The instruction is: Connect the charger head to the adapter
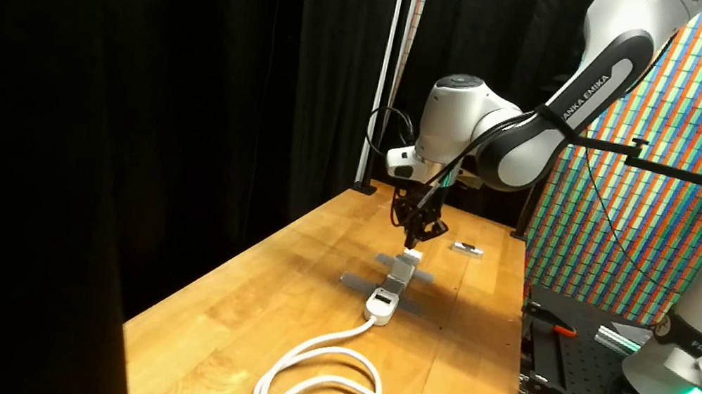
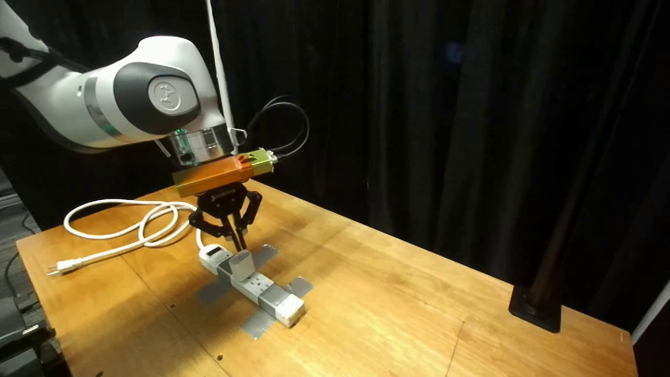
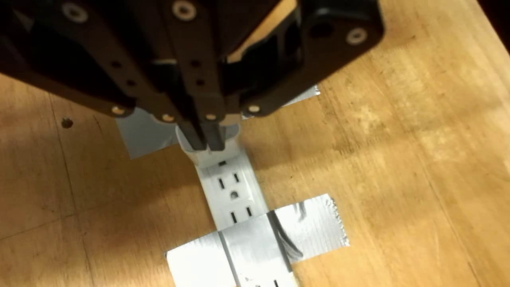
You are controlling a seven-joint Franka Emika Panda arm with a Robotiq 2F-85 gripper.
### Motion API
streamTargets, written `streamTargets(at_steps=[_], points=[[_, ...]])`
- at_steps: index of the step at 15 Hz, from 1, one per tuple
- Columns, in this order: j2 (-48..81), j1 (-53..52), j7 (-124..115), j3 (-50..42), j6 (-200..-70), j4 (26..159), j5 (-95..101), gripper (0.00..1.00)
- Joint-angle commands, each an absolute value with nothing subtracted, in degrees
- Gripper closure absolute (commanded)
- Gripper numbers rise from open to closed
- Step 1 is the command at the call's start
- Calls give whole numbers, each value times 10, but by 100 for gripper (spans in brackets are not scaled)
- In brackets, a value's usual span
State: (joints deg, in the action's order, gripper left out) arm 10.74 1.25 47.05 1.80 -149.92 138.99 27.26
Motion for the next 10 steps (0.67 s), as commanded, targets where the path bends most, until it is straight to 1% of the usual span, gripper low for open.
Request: streamTargets(at_steps=[1, 10], points=[[128, 26, 541, 25, -1517, 1369, 234, 93], [190, 54, 674, 45, -1532, 1342, 125, 92]])
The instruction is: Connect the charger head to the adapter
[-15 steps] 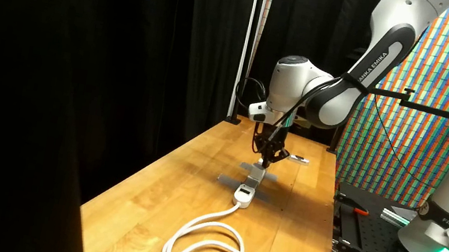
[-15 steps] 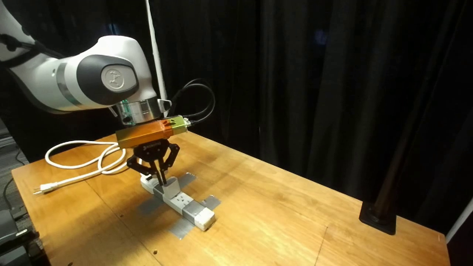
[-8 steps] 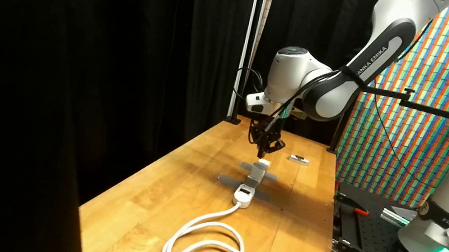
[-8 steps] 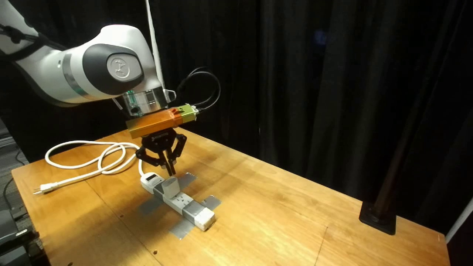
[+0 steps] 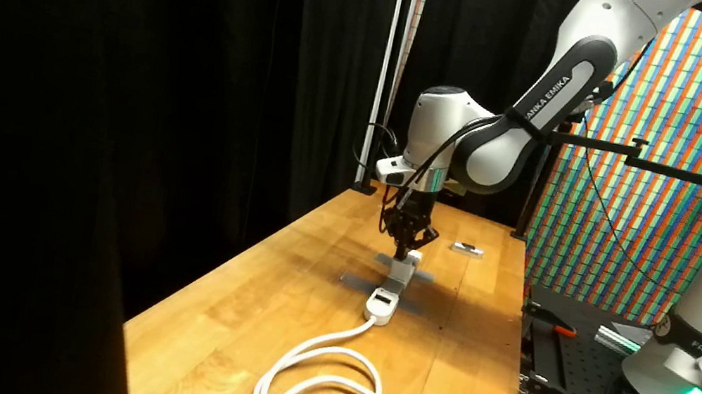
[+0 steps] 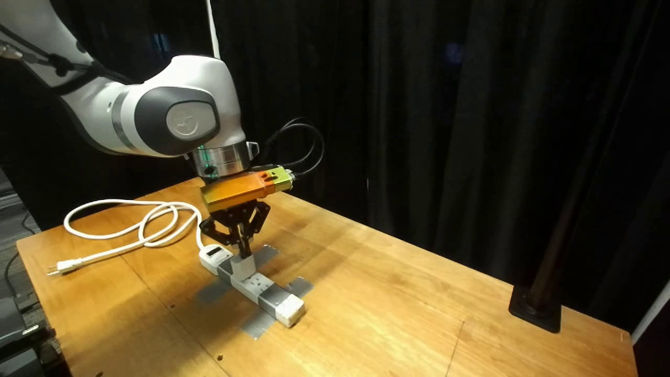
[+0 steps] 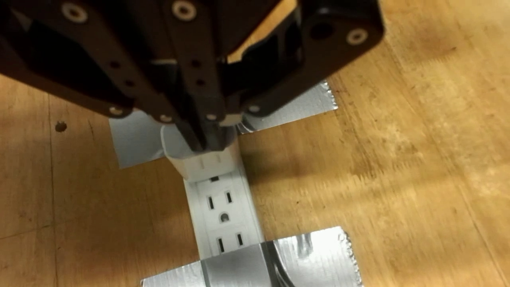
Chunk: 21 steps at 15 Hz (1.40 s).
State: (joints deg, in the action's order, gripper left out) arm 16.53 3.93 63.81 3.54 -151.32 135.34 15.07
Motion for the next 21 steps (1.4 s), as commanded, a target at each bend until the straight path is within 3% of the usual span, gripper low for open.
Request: streamTargets(at_steps=[1, 14, 15, 18, 21], points=[[192, 55, 679, 45, -1536, 1346, 120, 92], [182, 53, 676, 40, -1653, 1443, 109, 92], [166, 44, 658, 26, -1651, 1450, 129, 71], [103, 1, 551, -38, -1610, 1460, 245, 56], [20, -25, 431, -58, -1529, 1471, 343, 31]])
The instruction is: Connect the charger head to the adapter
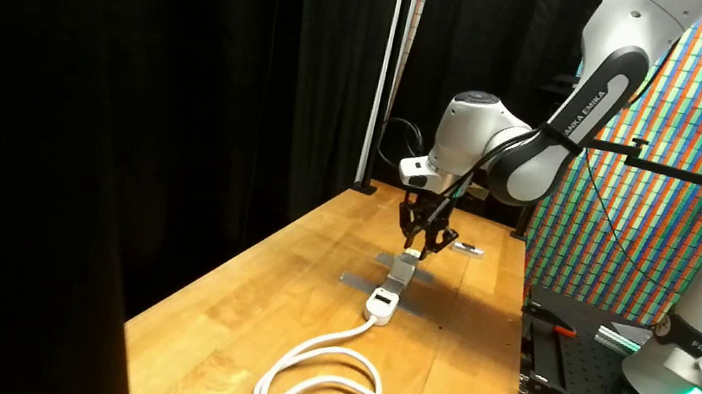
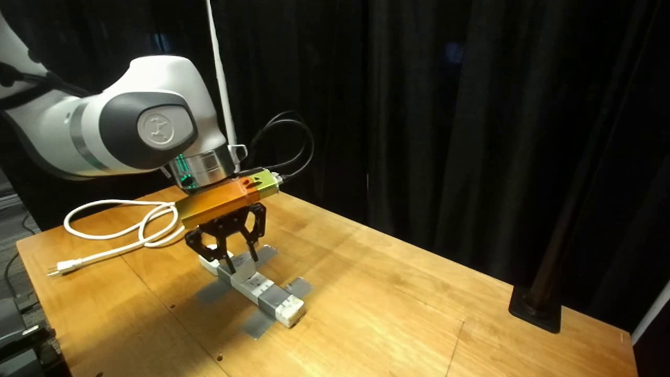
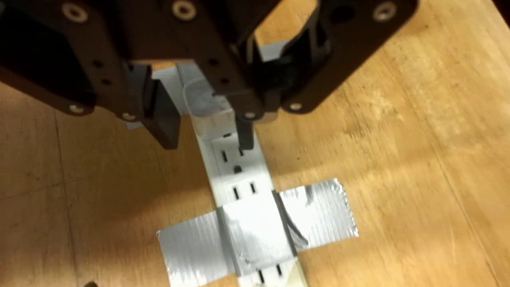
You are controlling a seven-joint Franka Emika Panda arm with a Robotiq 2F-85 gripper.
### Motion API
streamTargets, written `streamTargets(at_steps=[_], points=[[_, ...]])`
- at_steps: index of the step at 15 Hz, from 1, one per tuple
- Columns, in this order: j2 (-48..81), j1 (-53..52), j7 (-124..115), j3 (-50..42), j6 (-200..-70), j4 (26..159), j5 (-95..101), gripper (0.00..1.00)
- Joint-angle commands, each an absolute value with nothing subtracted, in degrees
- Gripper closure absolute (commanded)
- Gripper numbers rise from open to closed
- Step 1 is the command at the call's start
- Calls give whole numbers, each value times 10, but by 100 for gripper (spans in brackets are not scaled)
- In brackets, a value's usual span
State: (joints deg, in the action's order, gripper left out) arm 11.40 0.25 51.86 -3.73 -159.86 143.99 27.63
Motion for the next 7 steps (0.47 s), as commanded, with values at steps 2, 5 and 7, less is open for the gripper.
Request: streamTargets(at_steps=[2, 5, 7], points=[[-27, -22, 387, -31, -1441, 1468, 338, 16], [-80, -32, 322, 6, -1294, 1457, 307, 0], [-116, -44, 286, 28, -1213, 1459, 275, 0]])
